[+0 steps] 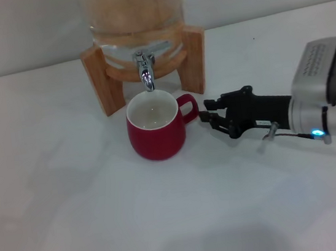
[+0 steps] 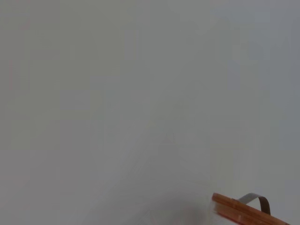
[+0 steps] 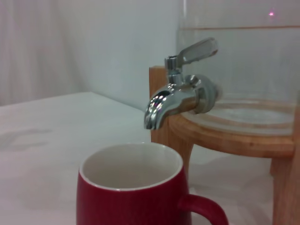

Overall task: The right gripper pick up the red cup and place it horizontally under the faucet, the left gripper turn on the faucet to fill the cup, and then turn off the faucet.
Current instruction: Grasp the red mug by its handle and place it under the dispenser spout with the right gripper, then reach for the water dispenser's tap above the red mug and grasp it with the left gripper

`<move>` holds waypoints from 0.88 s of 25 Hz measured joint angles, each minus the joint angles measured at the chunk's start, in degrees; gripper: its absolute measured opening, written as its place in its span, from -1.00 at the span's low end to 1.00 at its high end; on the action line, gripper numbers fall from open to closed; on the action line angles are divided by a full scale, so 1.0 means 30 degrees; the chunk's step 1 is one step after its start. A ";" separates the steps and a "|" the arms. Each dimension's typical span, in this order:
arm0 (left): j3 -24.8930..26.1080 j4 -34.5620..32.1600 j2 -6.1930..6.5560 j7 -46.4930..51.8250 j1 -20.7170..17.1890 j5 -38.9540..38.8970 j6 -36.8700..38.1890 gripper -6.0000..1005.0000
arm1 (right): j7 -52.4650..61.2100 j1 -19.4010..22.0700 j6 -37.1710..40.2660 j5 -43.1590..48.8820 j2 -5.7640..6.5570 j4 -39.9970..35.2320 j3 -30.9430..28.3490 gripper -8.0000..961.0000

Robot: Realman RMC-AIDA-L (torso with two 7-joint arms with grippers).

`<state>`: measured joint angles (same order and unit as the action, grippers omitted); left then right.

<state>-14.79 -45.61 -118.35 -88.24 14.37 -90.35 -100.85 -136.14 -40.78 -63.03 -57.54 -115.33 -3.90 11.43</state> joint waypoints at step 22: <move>-0.0021 0.0000 -0.0076 0.0000 -0.0017 0.0029 -0.0078 0.74 | 0.8213 0.3649 -0.7280 -0.1042 -0.0050 -0.9598 0.2323 -0.47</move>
<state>-14.85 -45.61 -118.57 -88.24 14.32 -90.26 -101.08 -111.50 -29.84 -84.87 -60.67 -115.48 -32.69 18.40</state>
